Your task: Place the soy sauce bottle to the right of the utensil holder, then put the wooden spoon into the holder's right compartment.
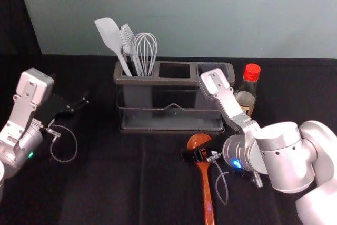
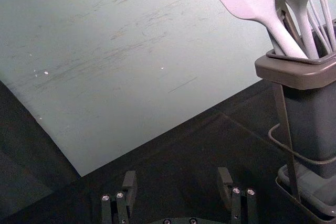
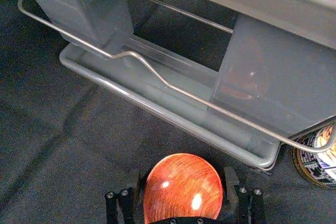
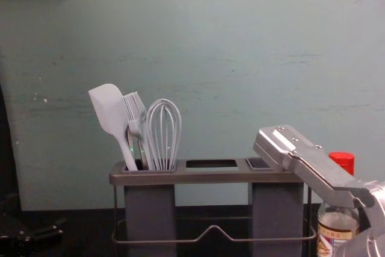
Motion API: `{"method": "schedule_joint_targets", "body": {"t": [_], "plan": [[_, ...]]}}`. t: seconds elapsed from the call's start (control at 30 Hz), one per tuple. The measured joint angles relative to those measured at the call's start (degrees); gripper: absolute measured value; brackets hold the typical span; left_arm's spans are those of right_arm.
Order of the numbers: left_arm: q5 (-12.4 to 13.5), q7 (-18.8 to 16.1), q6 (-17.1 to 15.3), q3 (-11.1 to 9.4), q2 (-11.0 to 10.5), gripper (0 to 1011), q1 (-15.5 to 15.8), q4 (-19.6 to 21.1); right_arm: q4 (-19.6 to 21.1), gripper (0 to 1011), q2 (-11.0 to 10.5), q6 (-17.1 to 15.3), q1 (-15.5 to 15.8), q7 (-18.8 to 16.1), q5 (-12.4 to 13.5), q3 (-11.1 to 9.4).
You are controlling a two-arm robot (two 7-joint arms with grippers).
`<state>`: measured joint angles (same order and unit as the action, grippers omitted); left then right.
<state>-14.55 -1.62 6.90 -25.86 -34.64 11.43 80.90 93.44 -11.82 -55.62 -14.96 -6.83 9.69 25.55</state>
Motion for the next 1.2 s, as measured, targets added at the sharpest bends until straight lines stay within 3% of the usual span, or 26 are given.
{"method": "schedule_joint_targets", "body": {"t": [0.17, 0.4, 0.7, 1.2], "plan": [[0.0, 0.0, 0.0, 0.0, 0.0, 1005, 0.0, 0.0, -0.2, 986, 0.17, 0.16, 0.0, -0.46, -0.44, -0.29], [0.0, 0.0, 0.0, 0.0, 0.0, 1005, 0.0, 0.0, -0.27, 842, 0.51, -0.11, -0.05, -0.88, -1.5, -0.65], [0.0, 0.0, 0.0, 0.0, 0.0, 1005, 0.0, 0.0, 0.39, 842, 0.52, -0.61, 0.47, -1.73, -2.31, -1.46], [0.0, 0.0, 0.0, 0.0, 0.0, 1005, 0.0, 0.0, 7.34, 842, -1.49, -1.25, 3.43, -4.51, -3.51, -2.39]]}}
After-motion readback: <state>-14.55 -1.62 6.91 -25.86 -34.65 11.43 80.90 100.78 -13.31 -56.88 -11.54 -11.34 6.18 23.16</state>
